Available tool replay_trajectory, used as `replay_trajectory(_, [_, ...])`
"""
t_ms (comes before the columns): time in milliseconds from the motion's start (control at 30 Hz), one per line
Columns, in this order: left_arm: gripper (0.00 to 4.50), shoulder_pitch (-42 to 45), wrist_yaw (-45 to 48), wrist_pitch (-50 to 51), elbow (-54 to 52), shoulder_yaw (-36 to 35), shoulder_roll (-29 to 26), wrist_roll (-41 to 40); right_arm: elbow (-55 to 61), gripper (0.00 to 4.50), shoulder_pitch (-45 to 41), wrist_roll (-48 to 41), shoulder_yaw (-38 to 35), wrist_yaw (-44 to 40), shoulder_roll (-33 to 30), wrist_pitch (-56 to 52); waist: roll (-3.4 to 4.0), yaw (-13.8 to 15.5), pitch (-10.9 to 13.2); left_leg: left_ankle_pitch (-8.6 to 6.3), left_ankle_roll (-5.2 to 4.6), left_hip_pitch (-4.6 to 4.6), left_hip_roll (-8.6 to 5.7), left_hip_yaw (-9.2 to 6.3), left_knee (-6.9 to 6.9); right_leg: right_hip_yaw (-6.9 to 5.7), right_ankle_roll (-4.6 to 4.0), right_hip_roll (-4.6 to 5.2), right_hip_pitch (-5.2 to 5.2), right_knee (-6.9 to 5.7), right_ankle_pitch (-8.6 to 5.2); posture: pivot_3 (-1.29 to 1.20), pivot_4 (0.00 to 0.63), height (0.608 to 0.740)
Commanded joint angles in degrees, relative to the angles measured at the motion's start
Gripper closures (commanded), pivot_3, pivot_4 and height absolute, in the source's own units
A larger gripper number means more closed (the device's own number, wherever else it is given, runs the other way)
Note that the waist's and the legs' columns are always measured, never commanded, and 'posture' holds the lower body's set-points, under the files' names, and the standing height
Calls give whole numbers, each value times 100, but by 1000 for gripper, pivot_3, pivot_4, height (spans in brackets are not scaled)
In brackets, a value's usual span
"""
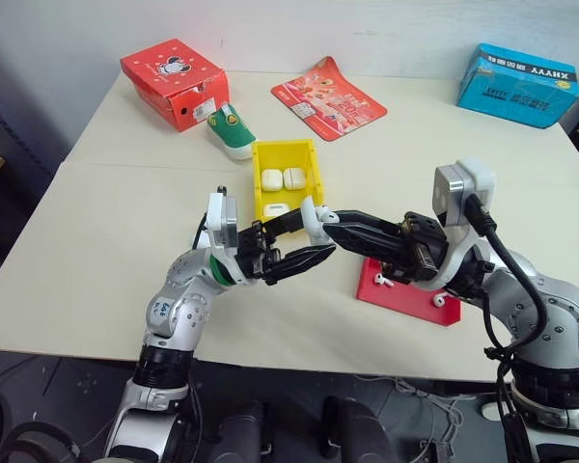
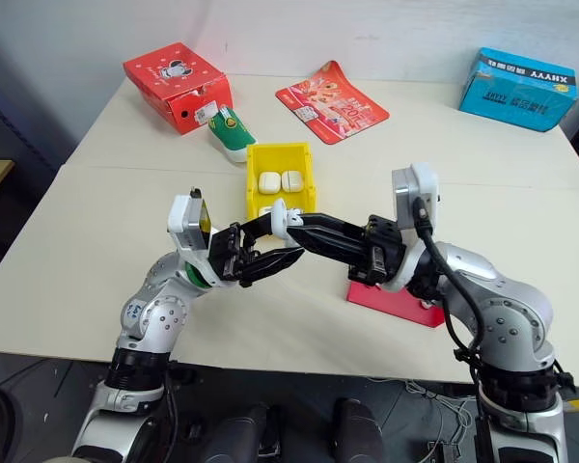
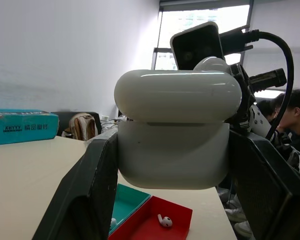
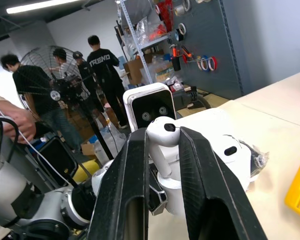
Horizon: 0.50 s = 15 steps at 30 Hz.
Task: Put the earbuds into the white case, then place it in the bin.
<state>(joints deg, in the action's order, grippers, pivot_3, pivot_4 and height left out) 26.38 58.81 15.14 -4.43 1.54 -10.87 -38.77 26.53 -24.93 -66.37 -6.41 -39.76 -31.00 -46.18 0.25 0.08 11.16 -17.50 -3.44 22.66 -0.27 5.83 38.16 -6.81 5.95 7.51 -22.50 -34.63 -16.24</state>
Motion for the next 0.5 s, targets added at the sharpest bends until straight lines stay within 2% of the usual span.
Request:
replay_trajectory(33, [1680,108,-7,-142,-415,-88,77,-191,5,4068,108,255,265,-53,-61,-70,0,1,0,0,0,1,0,1,0,1,0,0,-1,1,0,0,150,740])
replay_trajectory(300, [1680,118,-63,-184,-425,-99,107,-168,-46,4068,144,372,403,-138,-101,-115,0,3,0,0,0,1,0,0,0,-1,0,1,0,1,0,0,150,740])
replay_trajectory(367, [1680,116,-68,-179,-437,-115,99,-175,-39,3305,139,402,409,-182,-119,-109,0,3,0,0,0,1,0,0,0,-1,0,1,0,1,0,0,150,740])
replay_trajectory(433, [1680,115,-64,-163,-450,-137,91,-183,-11,2771,121,565,437,-258,-194,-34,0,3,0,0,0,1,0,-1,0,-1,0,1,0,1,0,0,150,740])
replay_trajectory(500, [1680,98,-52,-110,-462,-139,61,-169,62,2054,152,511,306,-335,-260,5,0,8,0,0,0,2,0,-1,0,-2,0,1,0,2,0,0,150,740])
